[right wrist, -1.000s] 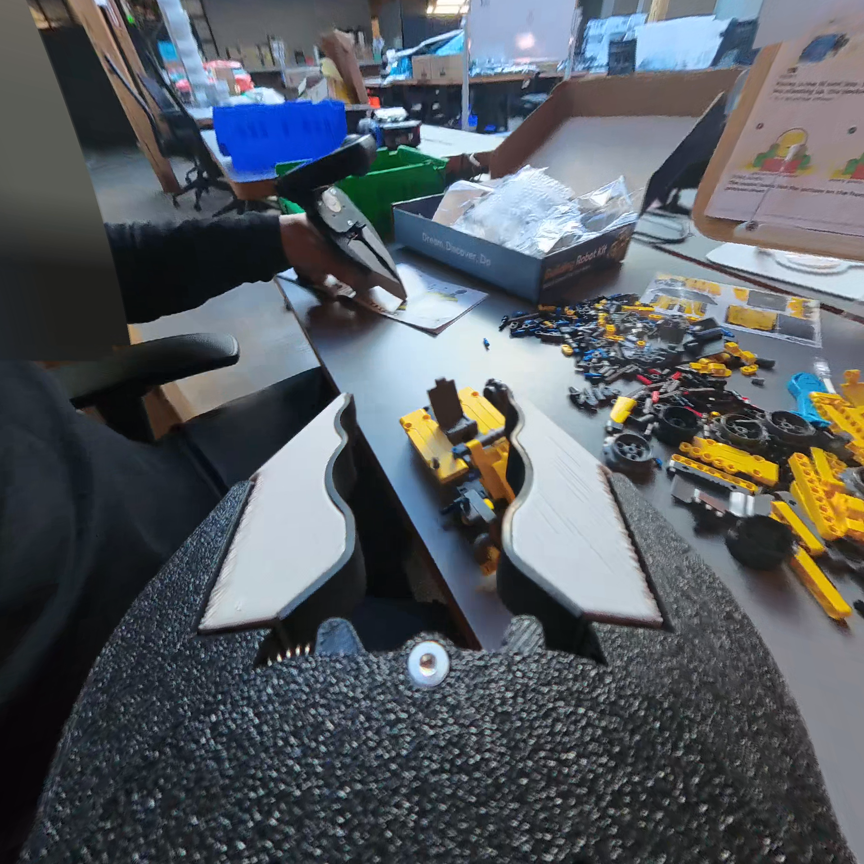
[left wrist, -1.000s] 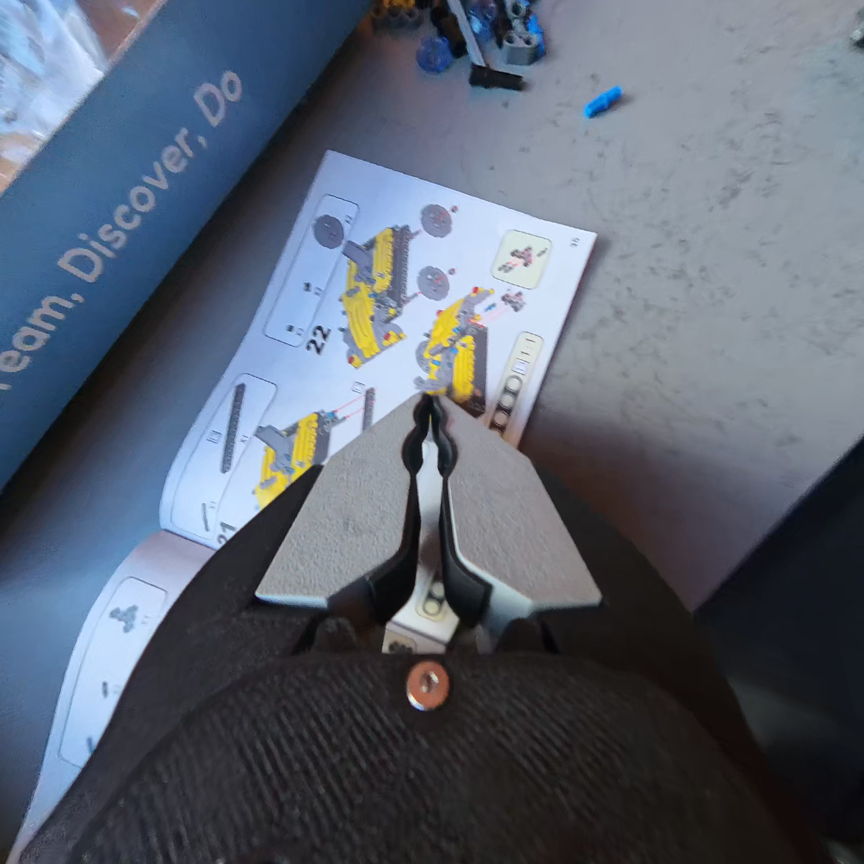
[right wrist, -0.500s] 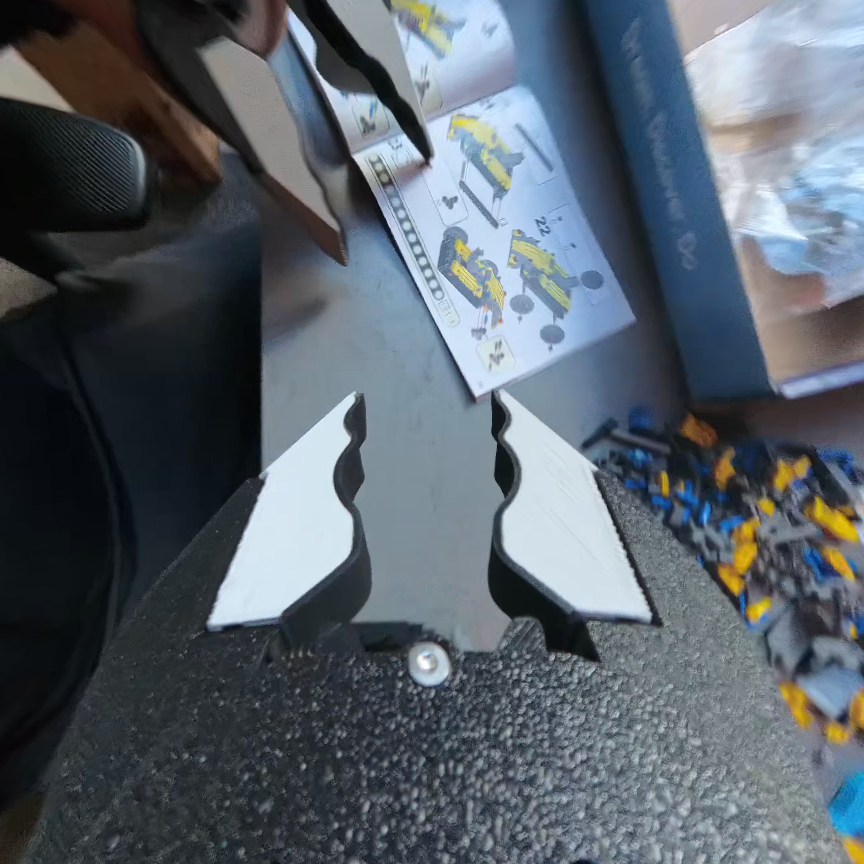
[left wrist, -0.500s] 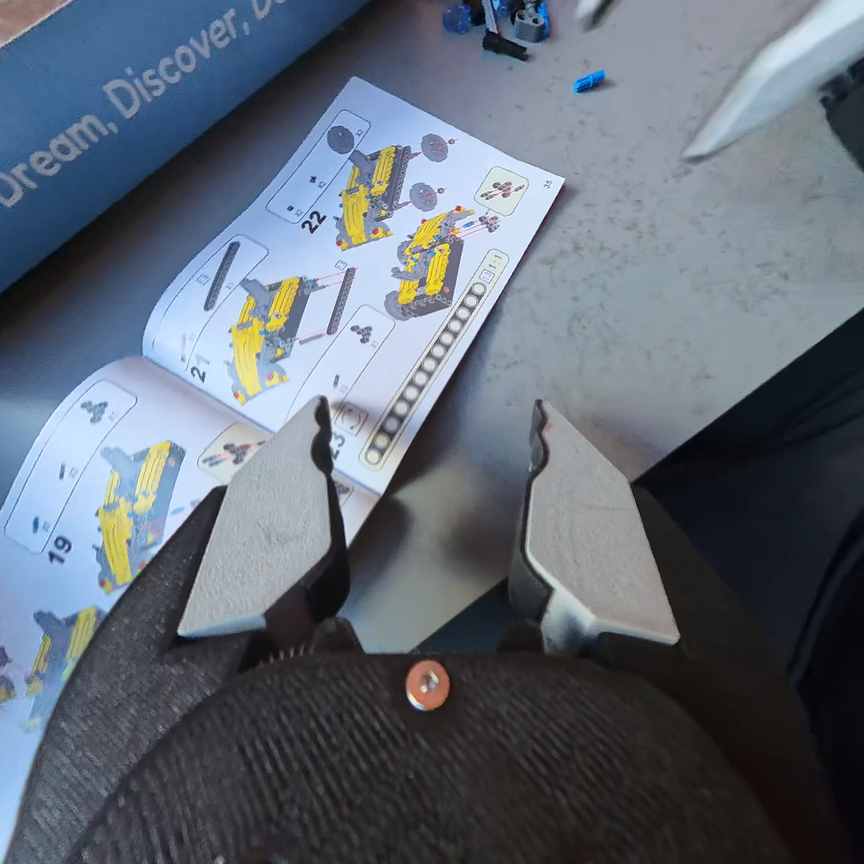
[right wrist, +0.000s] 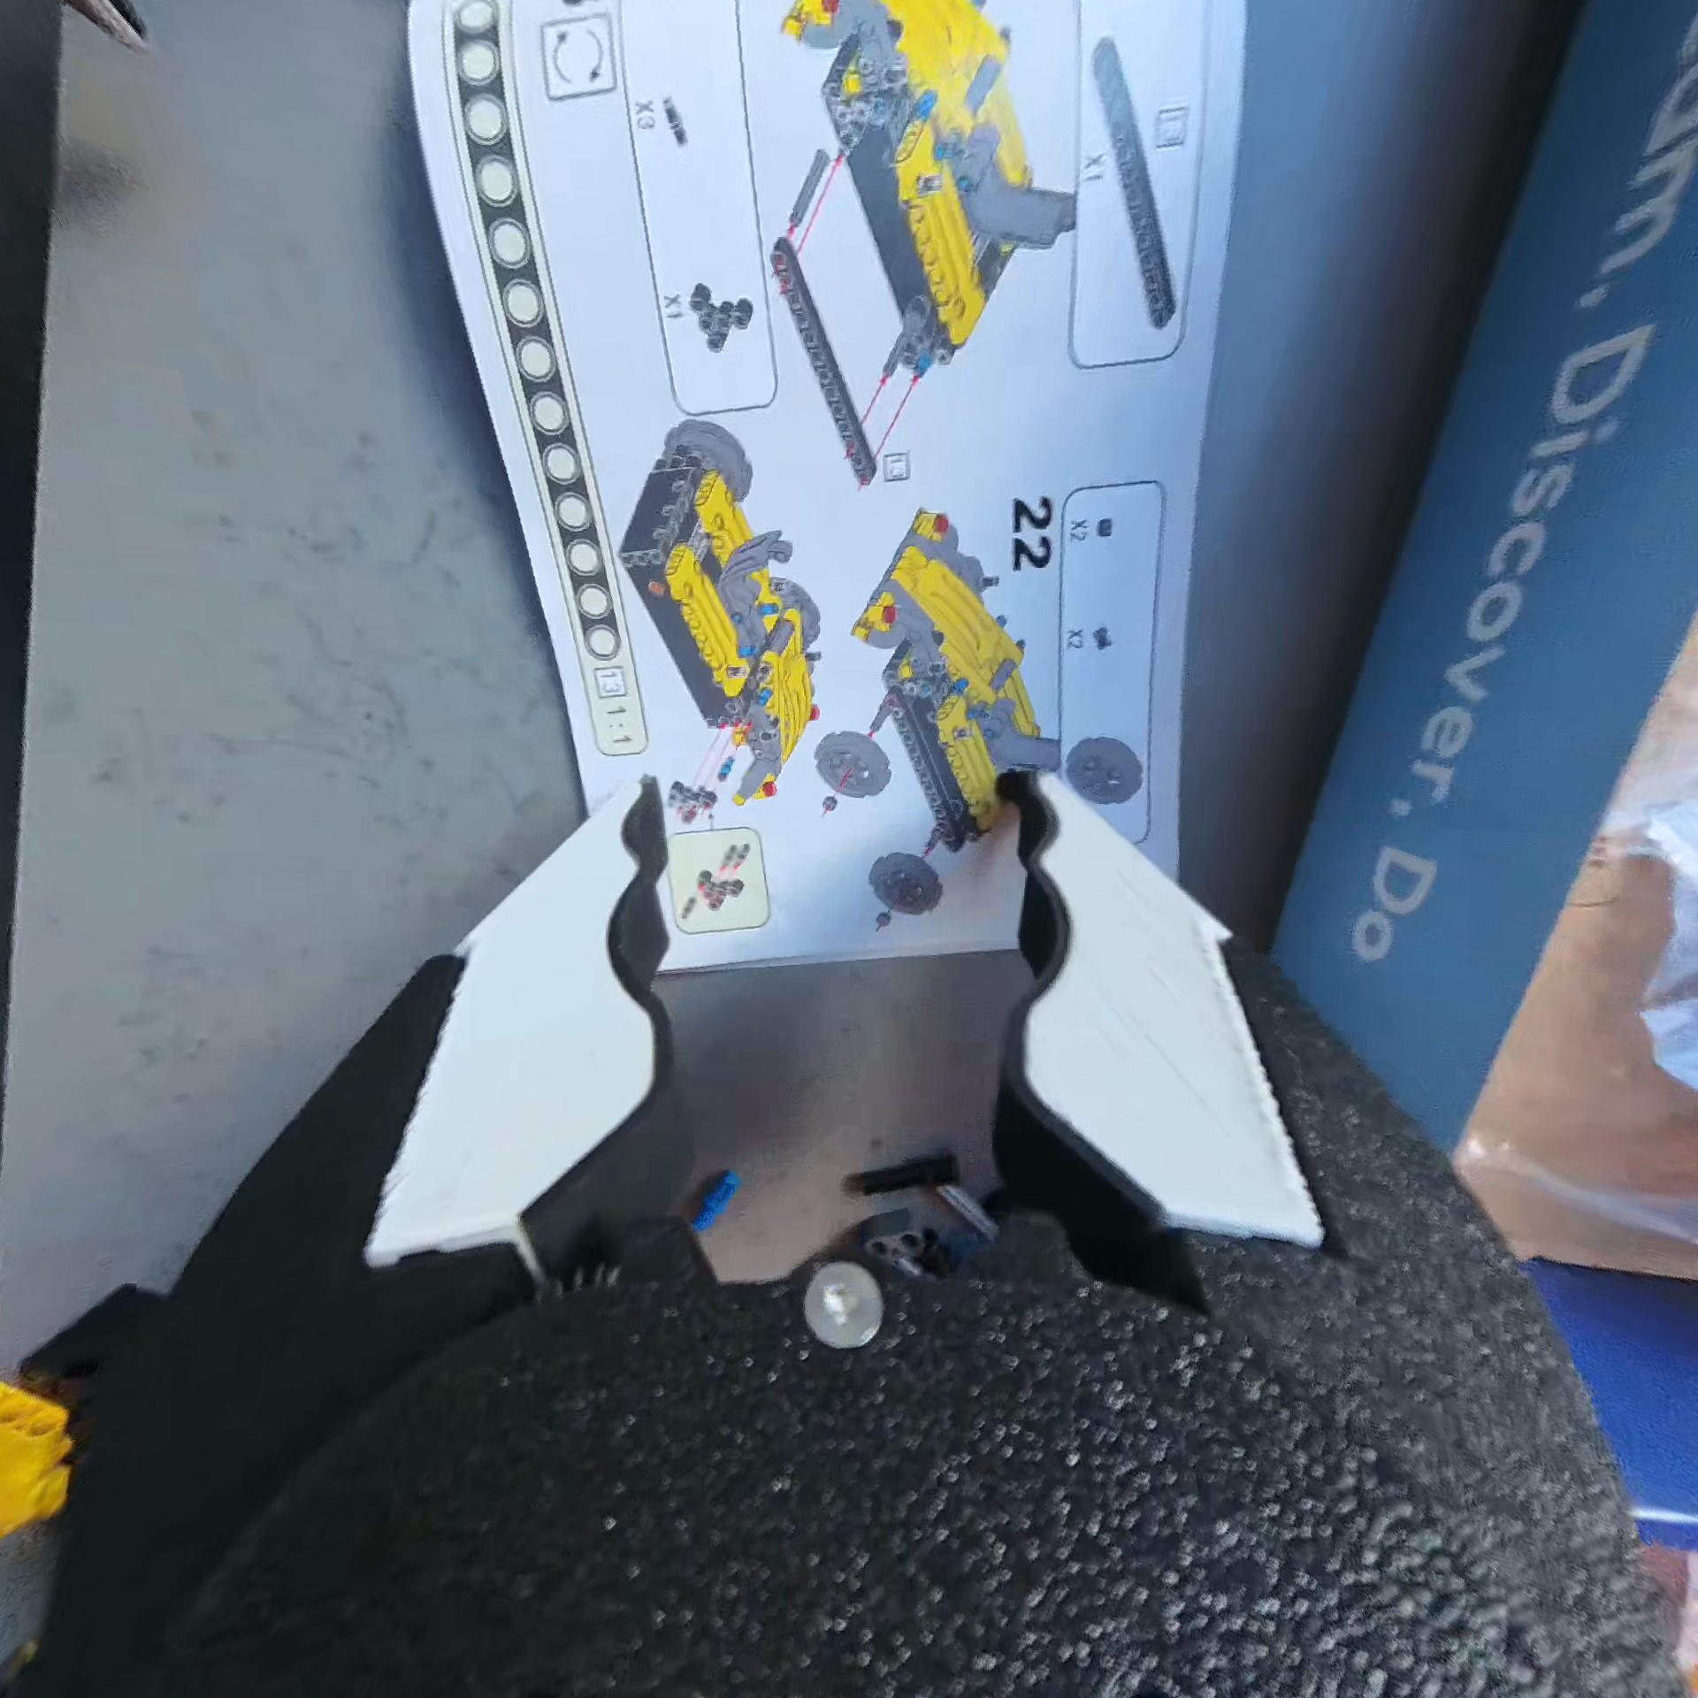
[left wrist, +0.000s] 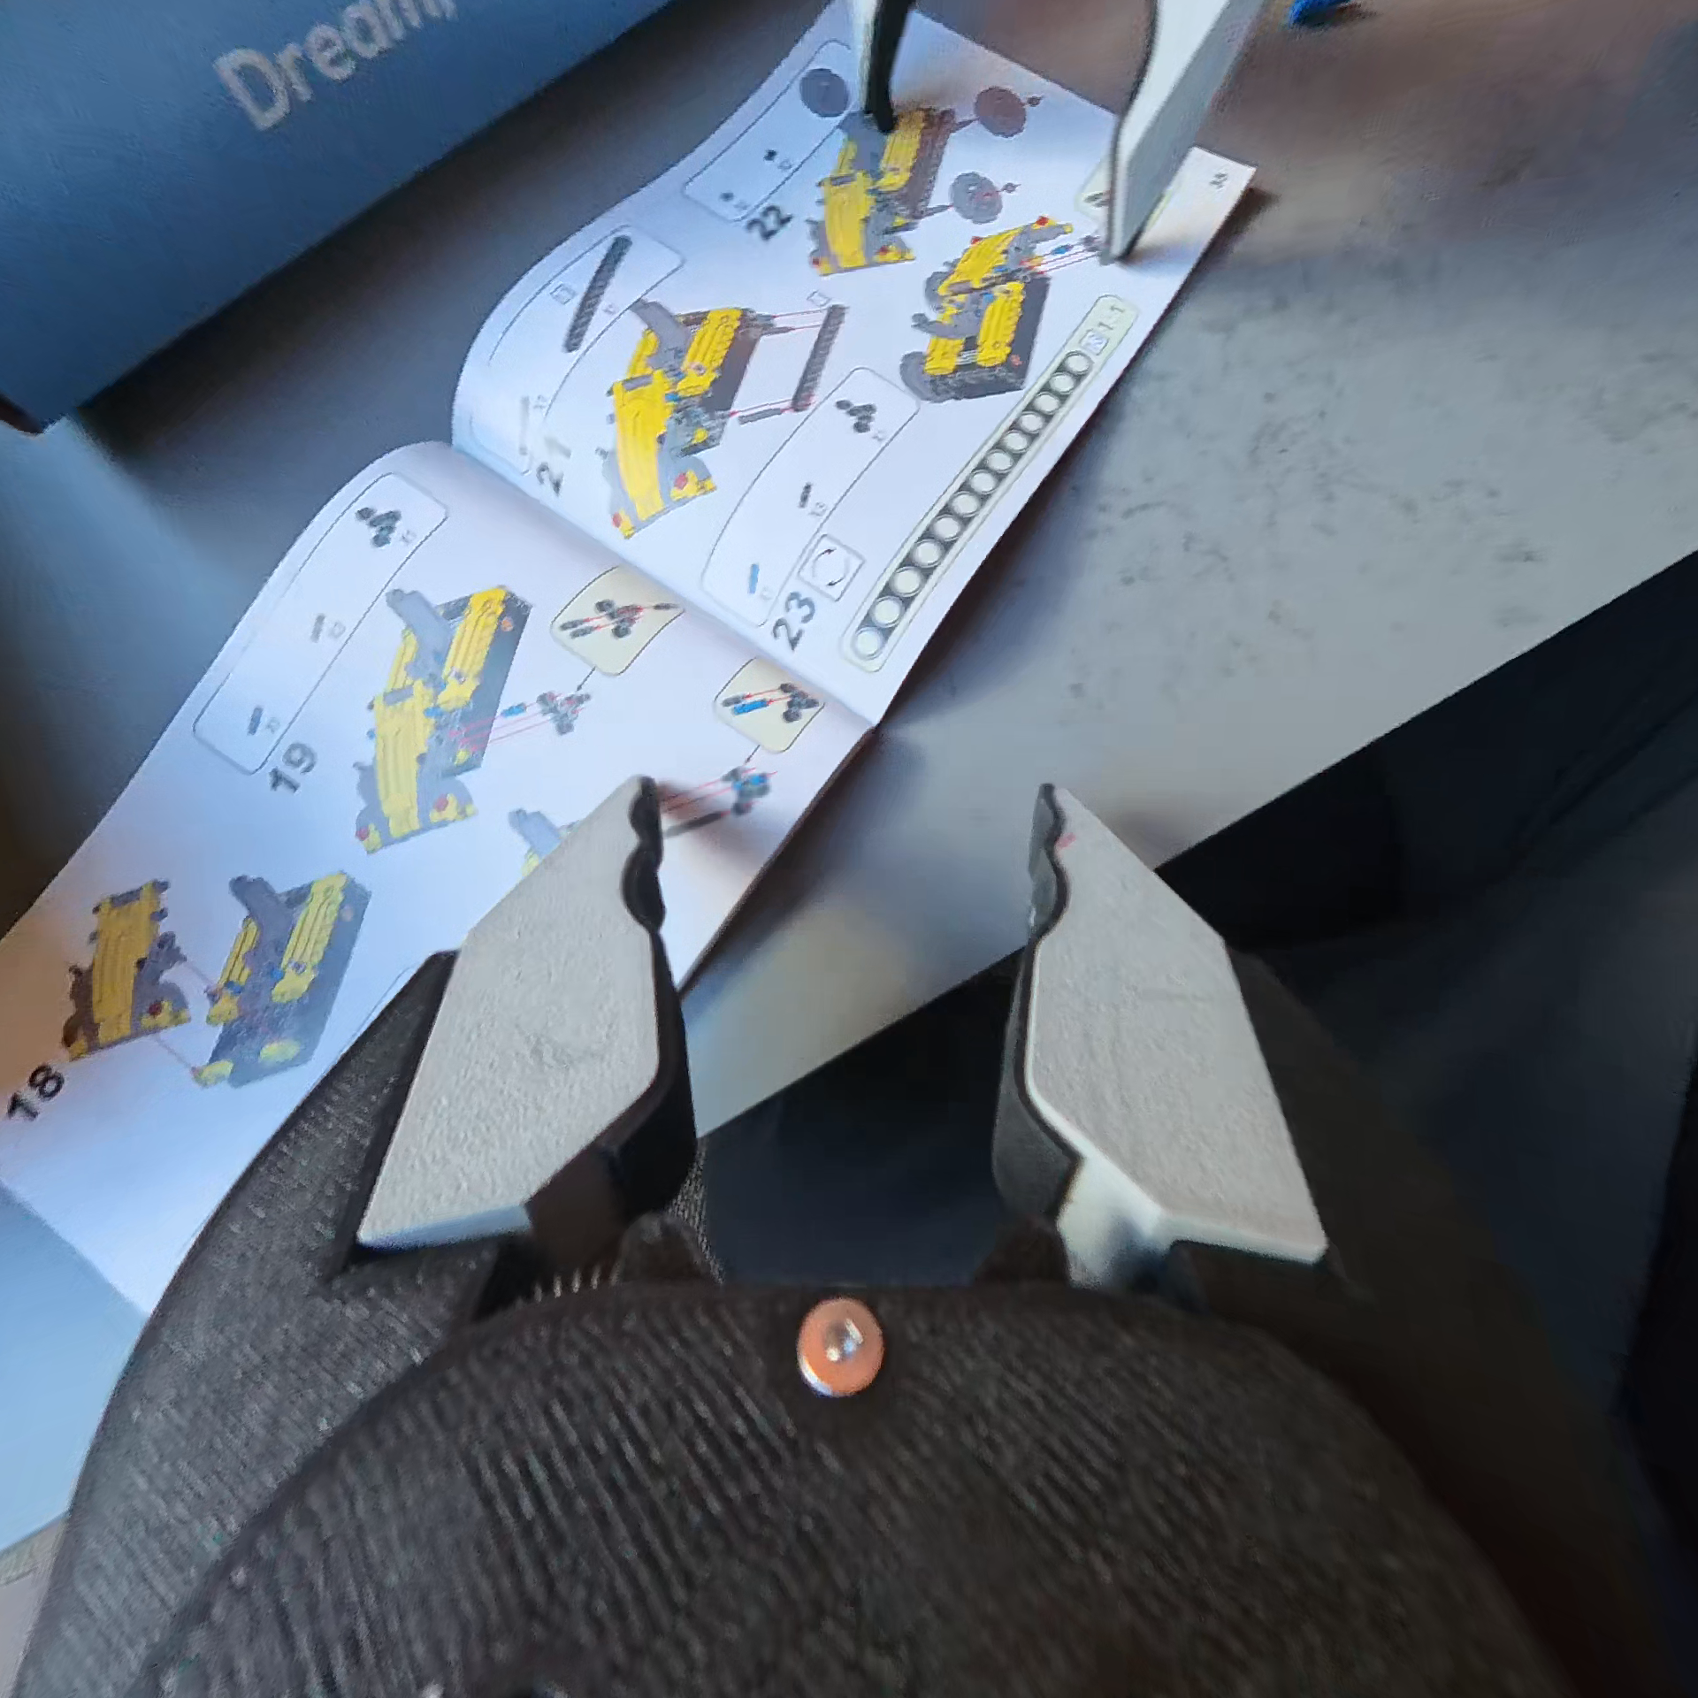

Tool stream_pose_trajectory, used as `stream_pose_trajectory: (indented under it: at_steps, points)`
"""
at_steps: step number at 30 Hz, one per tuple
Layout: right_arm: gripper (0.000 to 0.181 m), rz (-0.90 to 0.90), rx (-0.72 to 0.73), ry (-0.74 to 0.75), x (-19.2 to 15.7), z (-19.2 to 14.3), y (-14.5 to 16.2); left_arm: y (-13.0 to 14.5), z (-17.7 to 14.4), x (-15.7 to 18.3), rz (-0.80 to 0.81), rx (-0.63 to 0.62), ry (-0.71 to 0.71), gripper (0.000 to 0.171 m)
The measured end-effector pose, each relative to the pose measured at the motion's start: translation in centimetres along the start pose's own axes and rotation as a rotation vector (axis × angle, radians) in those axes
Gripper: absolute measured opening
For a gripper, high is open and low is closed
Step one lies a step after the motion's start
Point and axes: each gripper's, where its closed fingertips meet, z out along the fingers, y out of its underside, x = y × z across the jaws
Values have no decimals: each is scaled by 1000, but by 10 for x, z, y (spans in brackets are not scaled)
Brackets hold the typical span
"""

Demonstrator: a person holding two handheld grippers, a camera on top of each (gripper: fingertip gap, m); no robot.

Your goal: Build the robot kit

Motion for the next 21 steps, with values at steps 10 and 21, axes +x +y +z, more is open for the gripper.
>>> stream_pose_trajectory:
  at_steps: [10,21]
  points:
    - [89,-102,-6,-8,7,8,-18,18,-10,-10,-73,-22,-45,77]
    - [89,-110,-180,4,5,9,-21,24,-12,-11,-84,-30,-50,76]
